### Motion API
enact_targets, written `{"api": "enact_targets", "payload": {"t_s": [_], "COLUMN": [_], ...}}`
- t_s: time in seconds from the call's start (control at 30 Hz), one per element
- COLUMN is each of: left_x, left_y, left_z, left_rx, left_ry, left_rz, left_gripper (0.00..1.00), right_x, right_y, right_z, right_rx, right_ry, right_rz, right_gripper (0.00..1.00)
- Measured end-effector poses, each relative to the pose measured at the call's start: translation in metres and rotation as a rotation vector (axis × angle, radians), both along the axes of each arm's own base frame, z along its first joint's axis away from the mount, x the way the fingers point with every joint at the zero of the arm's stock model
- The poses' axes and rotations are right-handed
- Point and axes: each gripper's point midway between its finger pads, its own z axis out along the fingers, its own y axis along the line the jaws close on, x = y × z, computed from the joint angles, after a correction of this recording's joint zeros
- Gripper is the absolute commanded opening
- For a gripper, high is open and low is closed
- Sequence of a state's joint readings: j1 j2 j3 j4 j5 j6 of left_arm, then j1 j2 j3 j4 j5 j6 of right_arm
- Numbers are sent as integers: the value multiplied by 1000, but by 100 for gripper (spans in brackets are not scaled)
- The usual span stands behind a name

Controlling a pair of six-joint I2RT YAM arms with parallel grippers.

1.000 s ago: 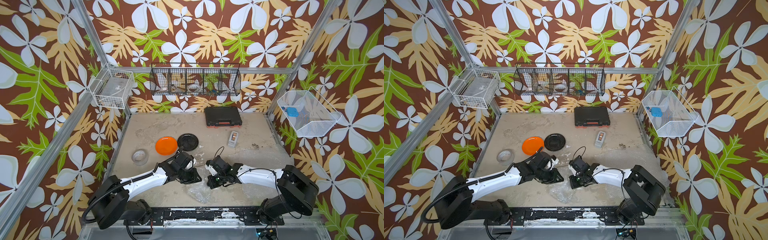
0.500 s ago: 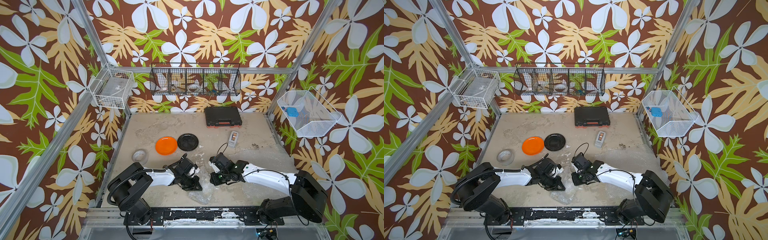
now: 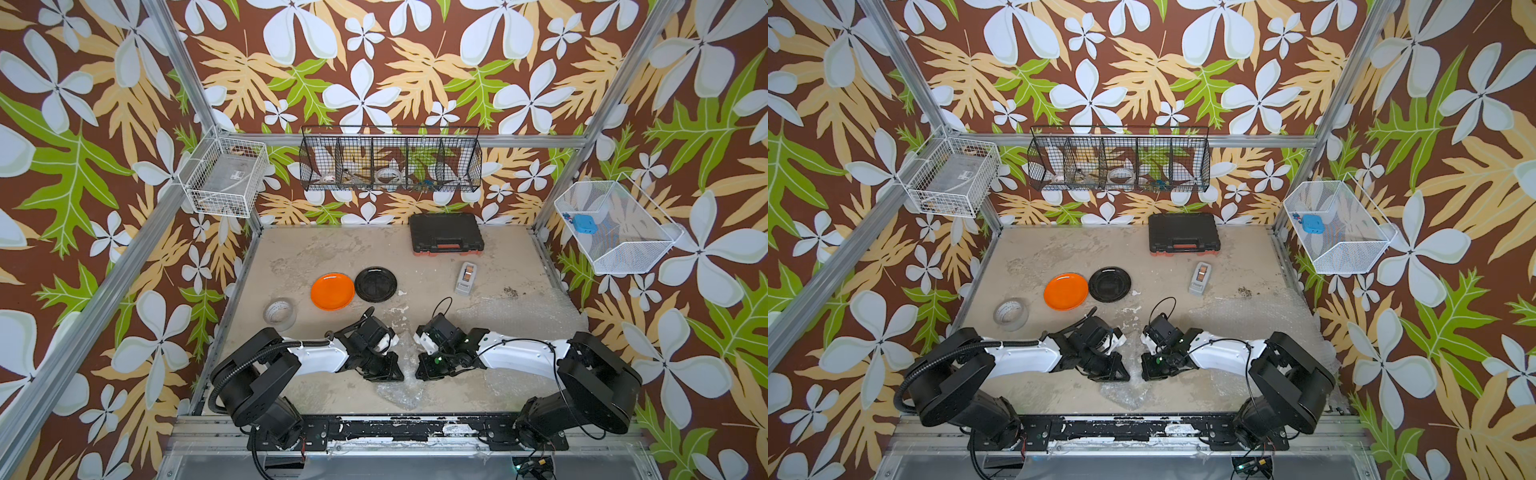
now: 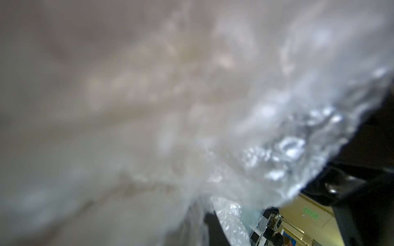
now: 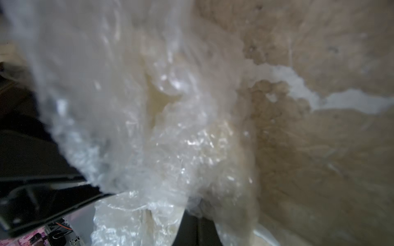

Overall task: Wrap dinner plates in bubble wrap
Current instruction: Wrap the plate in the bubble wrap.

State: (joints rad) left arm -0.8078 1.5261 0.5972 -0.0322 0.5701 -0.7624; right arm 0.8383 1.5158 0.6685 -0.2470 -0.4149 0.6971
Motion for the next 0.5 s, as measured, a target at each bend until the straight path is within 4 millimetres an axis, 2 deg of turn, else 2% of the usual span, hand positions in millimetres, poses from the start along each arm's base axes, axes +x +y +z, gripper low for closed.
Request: {"api": "enact_targets", "payload": {"t_s": [0.17, 0.23, 0.3, 0.43, 0.5], "left_x": [18, 21, 20, 9, 10], "left_y": [-4, -5, -2, 10, 7], "left_z": [28, 33, 26, -2, -7], "left_rx": [9, 8, 31, 90, 70], "left_ry": [-72, -85, -75, -23, -16], "left_rz": [36, 40, 42, 38, 33], "left_gripper": [16, 15, 12, 11, 10], "right_x": [3, 7, 16, 35, 40], "right_y": [2, 5, 8, 13, 13], "right_z": [0, 1, 2, 4, 5], "right_rx": [10, 7, -8, -50, -67], "right_ry": [-27, -38, -68, -128, -143], "right_rz": [14, 20, 27, 39, 45], "right_gripper": [1, 0, 0, 0, 0]}}
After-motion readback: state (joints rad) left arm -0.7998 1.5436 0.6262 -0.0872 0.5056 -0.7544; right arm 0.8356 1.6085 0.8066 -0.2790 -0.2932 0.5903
